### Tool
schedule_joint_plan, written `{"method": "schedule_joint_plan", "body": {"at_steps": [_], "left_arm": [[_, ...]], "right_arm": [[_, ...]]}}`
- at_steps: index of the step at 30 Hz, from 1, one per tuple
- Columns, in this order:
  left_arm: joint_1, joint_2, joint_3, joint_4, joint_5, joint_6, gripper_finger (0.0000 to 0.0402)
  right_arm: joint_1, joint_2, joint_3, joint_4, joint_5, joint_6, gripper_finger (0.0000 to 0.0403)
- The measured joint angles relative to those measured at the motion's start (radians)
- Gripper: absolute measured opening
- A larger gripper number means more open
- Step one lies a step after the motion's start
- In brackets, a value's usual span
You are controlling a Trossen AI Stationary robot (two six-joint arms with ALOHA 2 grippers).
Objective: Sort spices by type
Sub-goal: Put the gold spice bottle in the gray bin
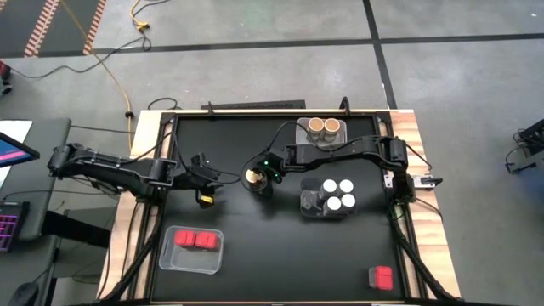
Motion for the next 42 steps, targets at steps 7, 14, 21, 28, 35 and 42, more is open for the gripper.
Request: {"method": "schedule_joint_plan", "body": {"at_steps": [7, 14, 21, 28, 35, 42], "left_arm": [[0.000, 0.000, 0.000, 0.000, 0.000, -0.001, 0.0171], [0.000, 0.000, 0.000, 0.000, 0.000, -0.016, 0.0171], [0.000, 0.000, 0.000, 0.000, 0.000, -0.034, 0.0171], [0.000, 0.000, 0.000, 0.001, 0.000, -0.040, 0.0171], [0.000, 0.000, 0.000, 0.001, 0.000, -0.086, 0.0171], [0.000, 0.000, 0.000, 0.001, 0.000, -0.100, 0.0171]], "right_arm": [[-0.003, -0.026, 0.000, -0.035, 0.000, 0.001, 0.0307], [-0.029, -0.148, 0.000, -0.159, 0.001, 0.001, 0.0304], [-0.103, -0.312, 0.000, -0.352, 0.003, -0.023, 0.0304], [-0.182, -0.509, -0.043, -0.492, 0.008, -0.083, 0.0303], [-0.265, -0.763, -0.314, -0.436, 0.008, -0.134, 0.0303], [-0.399, -0.921, -0.471, -0.399, -0.058, -0.231, 0.0303]]}}
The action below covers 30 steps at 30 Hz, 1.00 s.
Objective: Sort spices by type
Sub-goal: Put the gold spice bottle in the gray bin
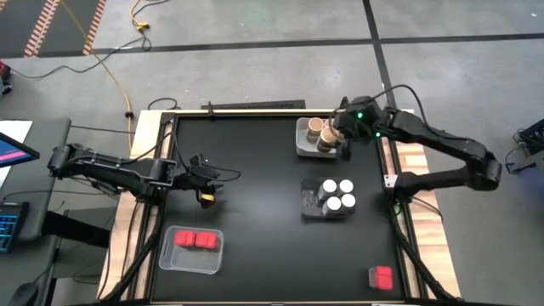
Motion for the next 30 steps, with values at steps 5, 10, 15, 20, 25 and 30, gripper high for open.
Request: {"method": "schedule_joint_plan", "body": {"at_steps": [5, 10, 15, 20, 25, 30], "left_arm": [[0.000, 0.000, 0.000, 0.000, 0.000, -0.010, 0.0171], [0.000, 0.000, 0.000, 0.001, 0.000, -0.045, 0.0171], [0.000, 0.000, 0.000, 0.016, 0.000, -0.079, 0.0171], [0.000, 0.000, 0.000, 0.048, 0.000, -0.083, 0.0171], [0.000, 0.000, 0.000, 0.053, 0.000, -0.093, 0.0171], [0.000, 0.000, 0.000, 0.053, 0.000, -0.102, 0.0171]], "right_arm": [[-0.120, -0.012, -0.070, 0.037, -0.126, -0.073, 0.0302], [-0.204, -0.009, -0.121, 0.103, -0.209, -0.180, 0.0302], [-0.277, -0.004, -0.156, 0.134, -0.301, -0.254, 0.0302], [-0.320, 0.012, -0.195, 0.148, -0.355, -0.292, 0.0302], [-0.323, 0.030, -0.208, 0.176, -0.361, -0.323, 0.0302], [-0.323, 0.054, -0.208, 0.196, -0.364, -0.347, 0.0302]]}}
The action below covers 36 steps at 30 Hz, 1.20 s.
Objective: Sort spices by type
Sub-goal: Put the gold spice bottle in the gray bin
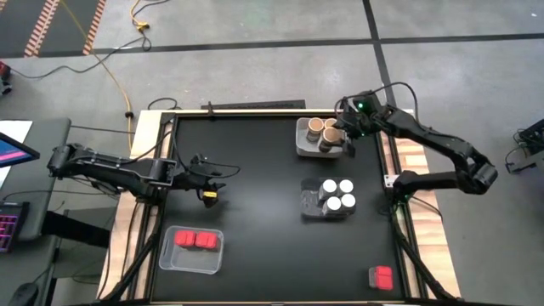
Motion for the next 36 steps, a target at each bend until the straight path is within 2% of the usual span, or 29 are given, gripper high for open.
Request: {"method": "schedule_joint_plan", "body": {"at_steps": [10, 22, 36], "left_arm": [[0.000, 0.000, 0.000, -0.001, -0.001, 0.000, 0.0171], [0.000, 0.000, 0.000, -0.001, -0.011, 0.000, 0.0171], [0.000, 0.000, 0.000, -0.001, -0.016, 0.003, 0.0171]], "right_arm": [[0.002, 0.085, 0.004, 0.037, -0.012, -0.021, 0.0302], [-0.019, 0.062, -0.002, 0.039, 0.016, -0.044, 0.0302], [-0.030, 0.068, -0.018, 0.061, -0.016, -0.044, 0.0302]]}}
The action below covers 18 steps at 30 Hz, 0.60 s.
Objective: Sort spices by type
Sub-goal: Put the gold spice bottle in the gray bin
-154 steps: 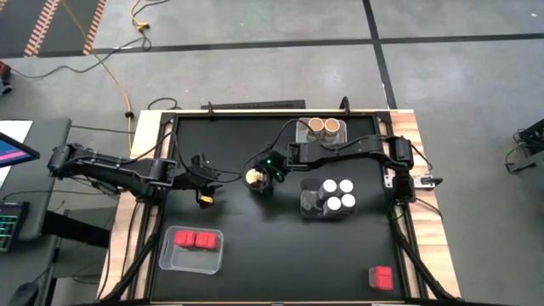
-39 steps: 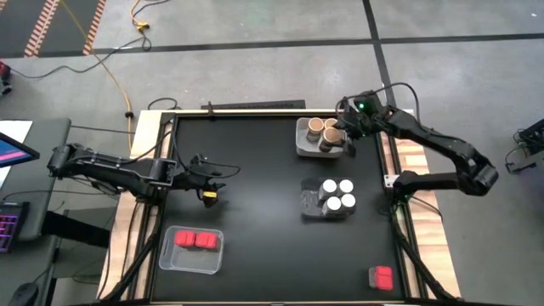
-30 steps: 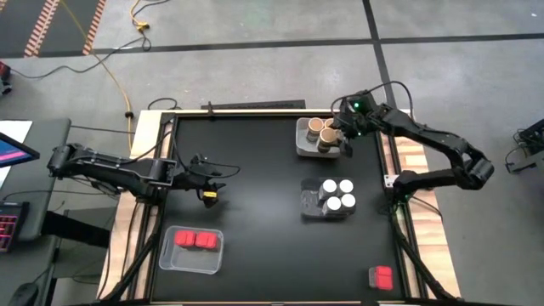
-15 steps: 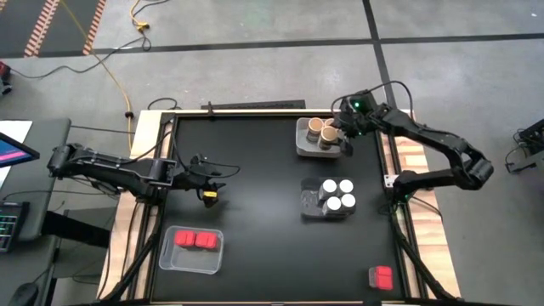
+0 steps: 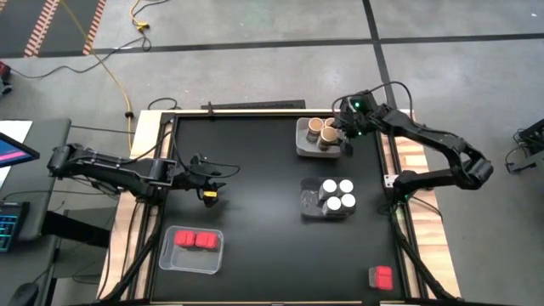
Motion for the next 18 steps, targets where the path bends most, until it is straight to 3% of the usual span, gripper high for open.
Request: {"method": "schedule_joint_plan", "body": {"at_steps": [5, 18], "left_arm": [[0.000, 0.000, 0.000, 0.000, -0.001, 0.000, 0.0171], [0.000, 0.000, 0.000, 0.000, -0.001, -0.005, 0.0171]], "right_arm": [[0.000, 0.000, -0.058, 0.045, -0.003, 0.000, 0.0302], [-0.001, 0.000, -0.059, 0.047, -0.005, 0.000, 0.0317]]}}
